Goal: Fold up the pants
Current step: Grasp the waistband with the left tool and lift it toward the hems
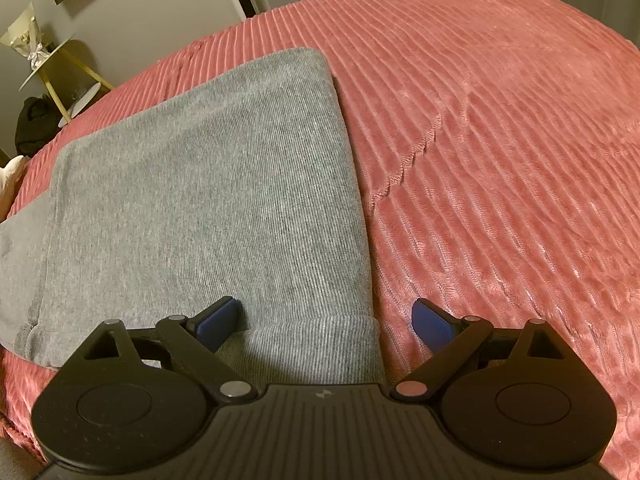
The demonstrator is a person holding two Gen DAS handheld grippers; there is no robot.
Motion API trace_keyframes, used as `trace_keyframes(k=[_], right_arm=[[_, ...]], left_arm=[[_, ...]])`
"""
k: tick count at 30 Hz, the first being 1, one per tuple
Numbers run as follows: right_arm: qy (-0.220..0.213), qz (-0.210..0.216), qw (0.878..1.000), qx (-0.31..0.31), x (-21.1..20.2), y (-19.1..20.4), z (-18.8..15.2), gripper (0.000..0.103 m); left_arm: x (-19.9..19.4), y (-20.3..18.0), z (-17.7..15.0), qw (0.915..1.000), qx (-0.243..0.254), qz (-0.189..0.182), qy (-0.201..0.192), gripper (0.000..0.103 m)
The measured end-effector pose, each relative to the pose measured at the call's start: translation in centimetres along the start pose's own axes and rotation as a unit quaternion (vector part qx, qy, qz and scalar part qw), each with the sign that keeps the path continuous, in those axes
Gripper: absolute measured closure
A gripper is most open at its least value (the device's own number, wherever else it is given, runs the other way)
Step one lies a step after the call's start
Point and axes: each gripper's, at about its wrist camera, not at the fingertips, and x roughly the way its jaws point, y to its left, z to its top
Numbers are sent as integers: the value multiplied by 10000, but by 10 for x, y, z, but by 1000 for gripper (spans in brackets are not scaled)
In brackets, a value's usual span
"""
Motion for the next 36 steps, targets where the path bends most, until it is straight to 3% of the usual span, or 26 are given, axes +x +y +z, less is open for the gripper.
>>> trace_keyframes(k=[2,4,7,14,17,22,23,26,29,31,33,36], right_arm=[[-41,-5,10000,16,-1,0,-1,9],[-91,-6,9999,47,-3,-2,-1,9],[-156,6,9998,97,-5,-4,-3,9],[-288,104,9993,228,-11,-8,-4,9],[-414,168,9985,317,-16,-10,-6,9],[-530,306,9966,556,-21,-18,-8,9],[-544,328,9962,597,-22,-20,-8,9],[-568,407,9953,672,-23,-22,-8,9],[-604,475,9947,689,-25,-23,-9,9],[-652,521,9940,703,-26,-25,-10,9],[-726,570,9931,729,-31,-25,-12,9],[-1019,429,9919,630,-46,-22,-12,9]], left_arm=[[-14,-13,0,9992,354,-31,-202,77],[-31,-37,-3,9933,1060,-5,-453,78],[-59,-77,-10,9775,1932,-184,-832,79],[-110,-162,-50,9398,3043,-1031,-1161,79],[-117,-193,-77,9270,3337,-1341,-1067,79],[-105,-229,-127,9190,3570,-1591,-513,79],[-101,-236,-141,9123,3746,-1608,-388,79],[-89,-250,-195,8784,4556,-1444,-56,75],[-65,-254,-238,8521,5086,-1130,503,61],[-54,-250,-252,8433,5192,-967,994,34],[-60,-242,-251,8483,5022,-1032,1321,22],[-80,-227,-233,8616,4829,-931,1255,8]])
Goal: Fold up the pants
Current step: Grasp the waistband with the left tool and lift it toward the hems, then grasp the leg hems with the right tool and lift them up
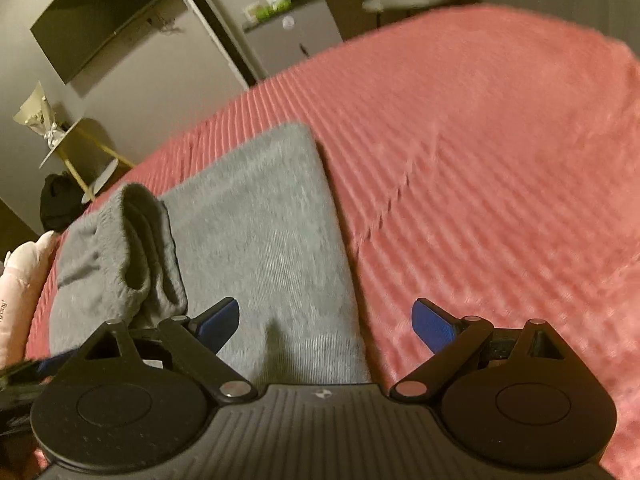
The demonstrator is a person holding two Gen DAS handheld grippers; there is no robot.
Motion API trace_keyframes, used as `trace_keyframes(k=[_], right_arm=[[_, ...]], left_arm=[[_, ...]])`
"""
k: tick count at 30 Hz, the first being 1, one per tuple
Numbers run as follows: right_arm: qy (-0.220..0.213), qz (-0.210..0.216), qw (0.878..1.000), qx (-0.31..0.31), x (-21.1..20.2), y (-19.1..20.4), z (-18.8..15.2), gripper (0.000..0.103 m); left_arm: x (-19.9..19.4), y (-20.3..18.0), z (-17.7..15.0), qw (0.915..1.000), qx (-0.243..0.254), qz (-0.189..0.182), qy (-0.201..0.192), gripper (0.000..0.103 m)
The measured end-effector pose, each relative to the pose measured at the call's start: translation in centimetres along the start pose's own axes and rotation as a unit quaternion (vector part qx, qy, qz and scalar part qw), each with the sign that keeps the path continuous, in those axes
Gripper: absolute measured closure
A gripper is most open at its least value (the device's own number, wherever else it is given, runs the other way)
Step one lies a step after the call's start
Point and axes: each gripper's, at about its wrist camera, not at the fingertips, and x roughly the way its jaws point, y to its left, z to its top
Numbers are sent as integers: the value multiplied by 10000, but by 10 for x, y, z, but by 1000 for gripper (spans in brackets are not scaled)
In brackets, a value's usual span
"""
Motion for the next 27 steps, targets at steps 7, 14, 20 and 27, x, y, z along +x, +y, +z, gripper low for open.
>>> trace_keyframes(k=[7,14,20,27], right_arm=[[-1,913,9952,-349,6,52,1,17],[1024,1676,9805,117,81,84,19,17],[1453,2067,9657,593,119,87,31,10],[1570,2165,9634,-187,128,112,29,45]], left_arm=[[-19,54,-8,9757,-462,2136,-167,8],[4,105,-27,9677,-1730,1804,318,8],[8,134,-40,9501,-2641,1647,215,9],[13,126,-36,9631,-2320,1349,198,9]])
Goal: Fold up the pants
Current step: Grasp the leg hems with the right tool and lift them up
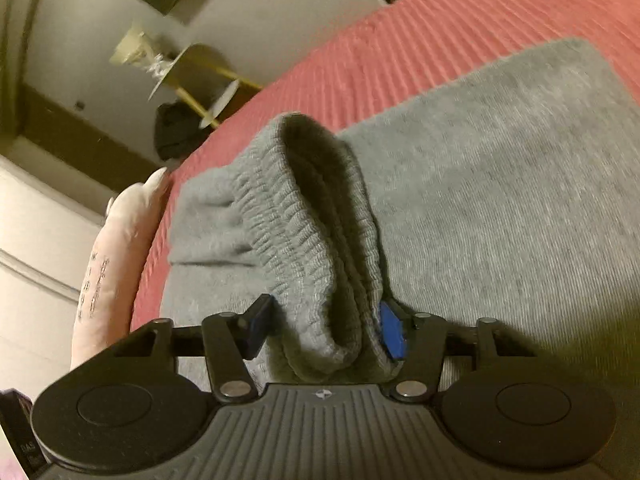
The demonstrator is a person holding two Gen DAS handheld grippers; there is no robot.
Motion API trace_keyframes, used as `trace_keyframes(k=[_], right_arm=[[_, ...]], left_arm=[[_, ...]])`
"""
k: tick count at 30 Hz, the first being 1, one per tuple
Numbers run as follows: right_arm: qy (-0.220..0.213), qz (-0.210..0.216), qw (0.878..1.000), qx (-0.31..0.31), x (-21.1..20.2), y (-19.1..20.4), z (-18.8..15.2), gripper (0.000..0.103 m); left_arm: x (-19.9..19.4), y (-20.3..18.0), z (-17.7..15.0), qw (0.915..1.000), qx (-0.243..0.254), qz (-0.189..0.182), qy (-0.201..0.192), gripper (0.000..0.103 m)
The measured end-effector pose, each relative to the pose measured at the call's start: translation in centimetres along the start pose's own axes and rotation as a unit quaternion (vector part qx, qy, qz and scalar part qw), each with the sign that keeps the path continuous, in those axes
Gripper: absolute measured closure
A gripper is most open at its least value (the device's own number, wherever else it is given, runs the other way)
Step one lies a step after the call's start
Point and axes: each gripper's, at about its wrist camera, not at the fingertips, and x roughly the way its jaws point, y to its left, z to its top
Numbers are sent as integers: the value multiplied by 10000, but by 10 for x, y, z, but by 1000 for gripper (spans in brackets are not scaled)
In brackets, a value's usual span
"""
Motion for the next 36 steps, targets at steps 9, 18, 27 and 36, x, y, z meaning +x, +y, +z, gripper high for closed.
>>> trace_keyframes(k=[9,18,27,36], right_arm=[[290,338,9983,382,-8,-21,0,25],[291,178,9994,64,7,4,0,51],[-4,139,9994,321,4,12,-7,57],[-840,561,9948,-127,-58,82,8,66]], left_arm=[[-4,10,0,9994,-266,-174,155,9],[-6,3,-2,9991,-125,-331,218,9],[-4,-6,-3,9987,104,-387,318,9],[-14,-22,-11,9972,549,-450,214,9]])
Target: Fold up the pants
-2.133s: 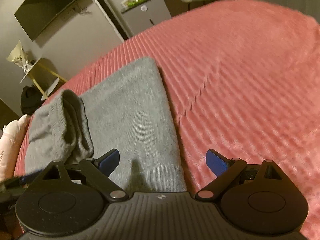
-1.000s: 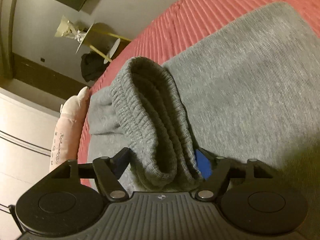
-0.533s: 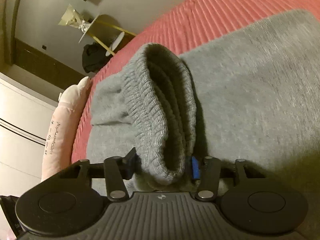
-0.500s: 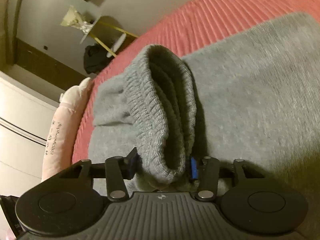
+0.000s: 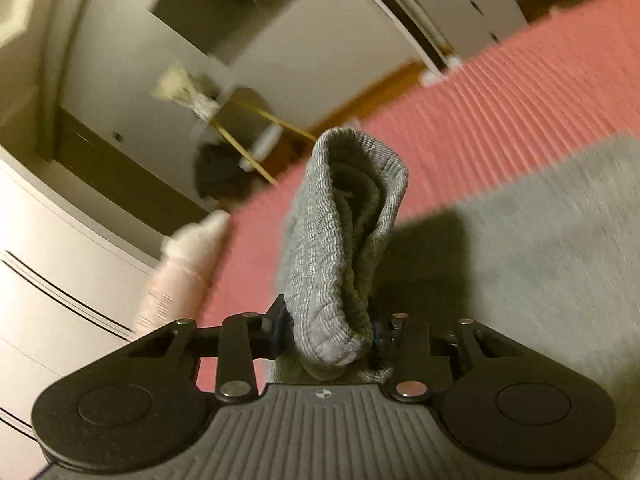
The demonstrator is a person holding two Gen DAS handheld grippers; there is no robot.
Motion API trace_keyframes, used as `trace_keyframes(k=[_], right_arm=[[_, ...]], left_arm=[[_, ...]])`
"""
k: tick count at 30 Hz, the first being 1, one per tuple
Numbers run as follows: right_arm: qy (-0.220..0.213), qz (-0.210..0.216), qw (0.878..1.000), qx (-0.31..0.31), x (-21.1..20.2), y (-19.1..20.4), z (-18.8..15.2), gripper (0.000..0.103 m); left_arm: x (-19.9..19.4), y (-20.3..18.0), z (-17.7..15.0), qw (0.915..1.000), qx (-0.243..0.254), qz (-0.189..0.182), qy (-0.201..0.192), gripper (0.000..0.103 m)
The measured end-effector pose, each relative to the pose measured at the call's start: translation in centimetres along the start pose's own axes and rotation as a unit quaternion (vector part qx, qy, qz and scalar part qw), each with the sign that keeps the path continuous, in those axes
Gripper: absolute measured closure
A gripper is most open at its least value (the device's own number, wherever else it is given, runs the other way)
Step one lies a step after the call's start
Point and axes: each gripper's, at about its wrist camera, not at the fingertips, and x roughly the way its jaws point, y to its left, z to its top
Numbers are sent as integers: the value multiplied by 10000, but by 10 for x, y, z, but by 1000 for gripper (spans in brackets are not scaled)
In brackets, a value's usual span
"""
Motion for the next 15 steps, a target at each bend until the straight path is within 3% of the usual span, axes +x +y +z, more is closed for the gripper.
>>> trace_keyframes(k=[5,8,10,11,15], right_arm=[[-339,504,9982,0,-31,27,10,66],[-515,672,9964,82,-49,30,16,66],[-626,632,9960,34,-57,30,17,66],[-694,540,9961,16,-63,26,17,66],[-849,227,9959,221,-84,-6,13,66]], left_arm=[[13,8,4,9984,-399,294,287,26],[15,17,5,9969,-722,19,298,39],[10,17,3,9970,-725,-254,135,59],[7,16,2,9970,-686,-339,77,63],[-1,13,0,9971,-599,-459,-77,65]])
